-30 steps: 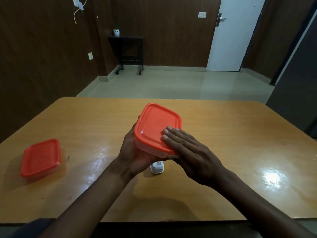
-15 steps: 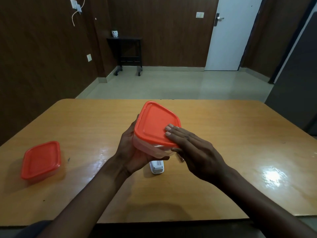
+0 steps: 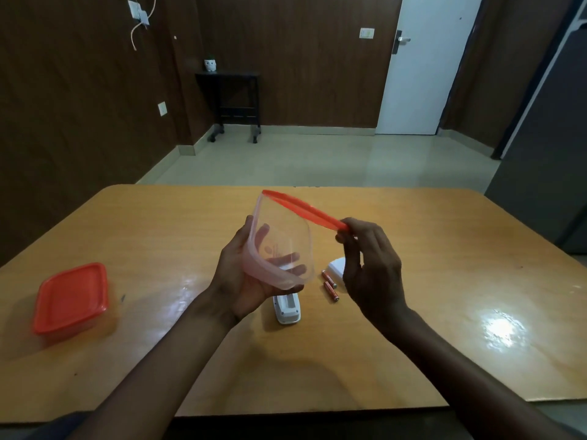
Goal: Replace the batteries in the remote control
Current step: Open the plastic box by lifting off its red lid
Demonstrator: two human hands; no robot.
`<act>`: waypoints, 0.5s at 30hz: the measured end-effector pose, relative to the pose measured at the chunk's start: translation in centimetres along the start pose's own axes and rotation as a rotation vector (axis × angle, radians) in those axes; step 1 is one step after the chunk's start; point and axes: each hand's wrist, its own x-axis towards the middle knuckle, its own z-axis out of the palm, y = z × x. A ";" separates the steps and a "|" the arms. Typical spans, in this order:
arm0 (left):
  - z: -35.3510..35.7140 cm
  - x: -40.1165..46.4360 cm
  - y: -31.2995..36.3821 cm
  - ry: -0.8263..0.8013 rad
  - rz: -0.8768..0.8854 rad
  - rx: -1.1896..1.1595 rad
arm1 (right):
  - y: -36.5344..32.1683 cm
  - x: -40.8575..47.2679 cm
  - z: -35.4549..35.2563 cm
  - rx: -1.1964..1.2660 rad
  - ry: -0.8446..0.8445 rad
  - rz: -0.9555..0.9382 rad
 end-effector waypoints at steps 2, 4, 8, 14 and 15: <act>0.1 0.1 0.0 -0.019 -0.035 -0.027 | 0.3 0.5 0.3 0.098 0.016 0.234; 0.3 0.4 -0.3 -0.048 -0.038 -0.037 | 0.8 1.1 0.5 0.181 -0.010 0.487; 1.1 0.4 -1.1 -0.019 0.042 -0.068 | 2.4 1.4 1.5 0.321 -0.003 0.989; 1.3 -0.3 -1.7 0.032 0.037 -0.060 | 6.0 1.3 2.8 0.496 0.053 1.438; 1.2 -0.2 -1.8 0.024 0.038 -0.057 | 6.5 1.2 2.9 0.494 0.056 1.471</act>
